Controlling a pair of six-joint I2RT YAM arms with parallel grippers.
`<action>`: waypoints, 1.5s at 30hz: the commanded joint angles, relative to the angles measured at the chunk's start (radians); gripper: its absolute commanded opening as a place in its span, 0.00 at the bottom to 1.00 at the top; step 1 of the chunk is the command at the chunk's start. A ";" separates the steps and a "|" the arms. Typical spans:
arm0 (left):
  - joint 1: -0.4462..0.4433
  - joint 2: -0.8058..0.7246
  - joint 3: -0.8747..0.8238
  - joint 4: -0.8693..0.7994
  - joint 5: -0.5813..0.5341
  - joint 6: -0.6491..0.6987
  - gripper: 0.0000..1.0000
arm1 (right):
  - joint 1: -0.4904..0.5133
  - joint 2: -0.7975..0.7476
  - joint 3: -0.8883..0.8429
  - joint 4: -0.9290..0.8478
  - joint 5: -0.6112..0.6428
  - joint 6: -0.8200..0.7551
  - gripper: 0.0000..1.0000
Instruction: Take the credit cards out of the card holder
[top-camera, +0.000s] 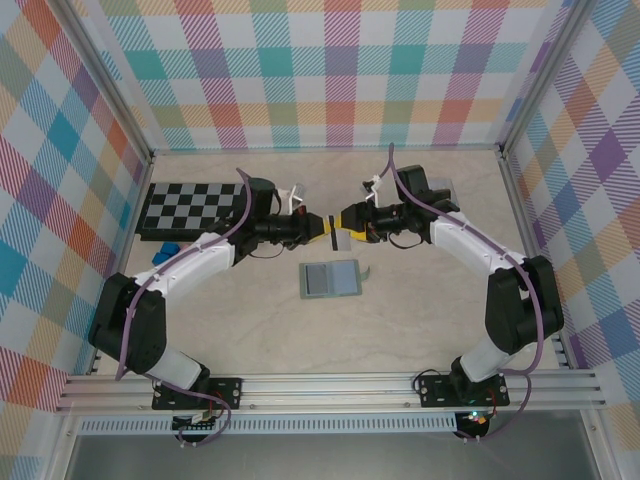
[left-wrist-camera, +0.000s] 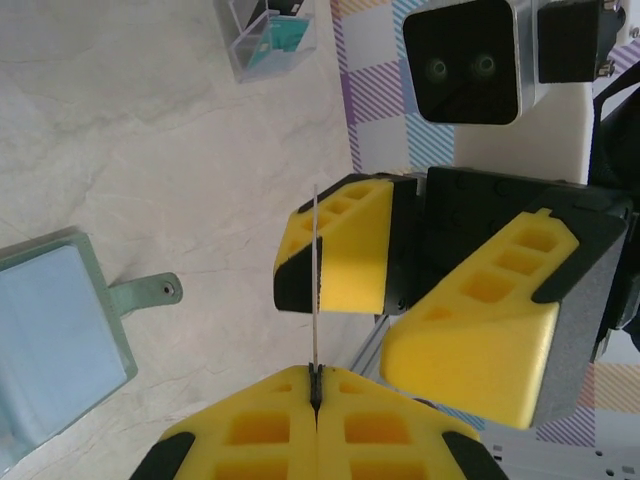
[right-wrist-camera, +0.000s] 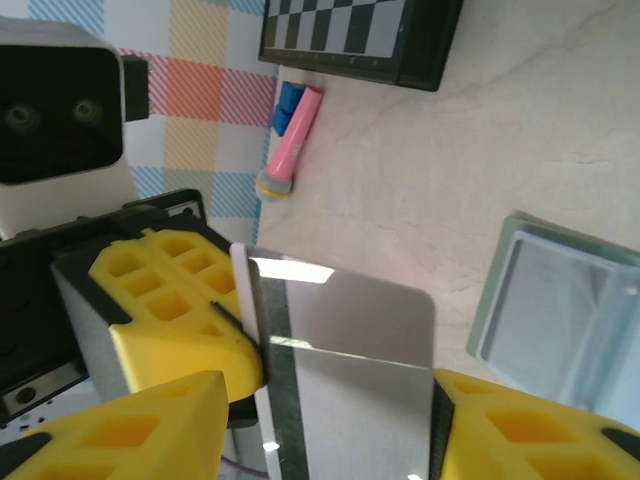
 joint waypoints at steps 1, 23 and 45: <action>0.018 0.010 0.015 0.047 0.035 -0.026 0.00 | -0.006 -0.035 -0.009 0.051 -0.078 0.013 0.51; 0.050 0.011 0.012 -0.051 -0.034 -0.036 0.15 | -0.007 -0.065 -0.036 0.019 -0.008 0.070 0.00; 0.052 -0.103 0.065 -0.604 -0.594 0.243 1.00 | -0.038 0.296 0.578 -0.662 1.265 0.298 0.00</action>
